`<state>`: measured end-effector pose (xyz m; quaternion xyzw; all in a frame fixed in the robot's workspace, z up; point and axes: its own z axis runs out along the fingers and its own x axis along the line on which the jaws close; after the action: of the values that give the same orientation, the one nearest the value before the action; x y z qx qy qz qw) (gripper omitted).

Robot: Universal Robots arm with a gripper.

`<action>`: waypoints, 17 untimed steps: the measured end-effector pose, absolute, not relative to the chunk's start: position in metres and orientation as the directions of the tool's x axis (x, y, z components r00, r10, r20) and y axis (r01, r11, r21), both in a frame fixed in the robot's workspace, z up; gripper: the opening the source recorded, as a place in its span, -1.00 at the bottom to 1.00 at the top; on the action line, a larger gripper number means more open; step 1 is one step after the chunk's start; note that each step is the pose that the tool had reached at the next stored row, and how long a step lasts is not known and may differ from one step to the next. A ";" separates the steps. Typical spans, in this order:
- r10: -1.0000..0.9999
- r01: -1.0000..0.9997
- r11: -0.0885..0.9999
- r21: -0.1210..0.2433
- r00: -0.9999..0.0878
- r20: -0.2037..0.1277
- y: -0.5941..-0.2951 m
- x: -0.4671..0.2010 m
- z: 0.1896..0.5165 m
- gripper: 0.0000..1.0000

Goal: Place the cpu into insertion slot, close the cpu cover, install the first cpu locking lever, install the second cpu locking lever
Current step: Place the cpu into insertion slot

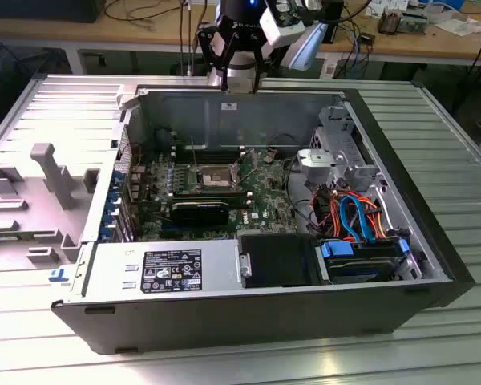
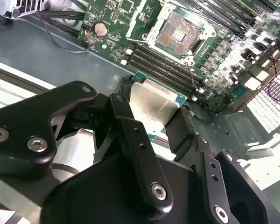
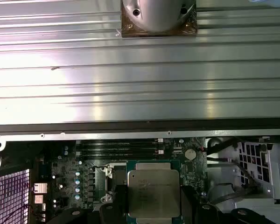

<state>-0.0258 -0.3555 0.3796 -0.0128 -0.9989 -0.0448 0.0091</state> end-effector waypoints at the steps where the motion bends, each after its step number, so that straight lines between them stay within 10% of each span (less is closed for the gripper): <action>1: 0.025 0.026 0.996 0.089 -1.000 0.019 -0.355 -0.027 0.380 0.08; 17: 0.025 0.026 0.996 0.089 -1.000 0.019 -0.360 -0.032 0.378 0.08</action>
<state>-0.0322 -0.3598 0.3782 -0.0128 -0.9989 -0.0448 0.0091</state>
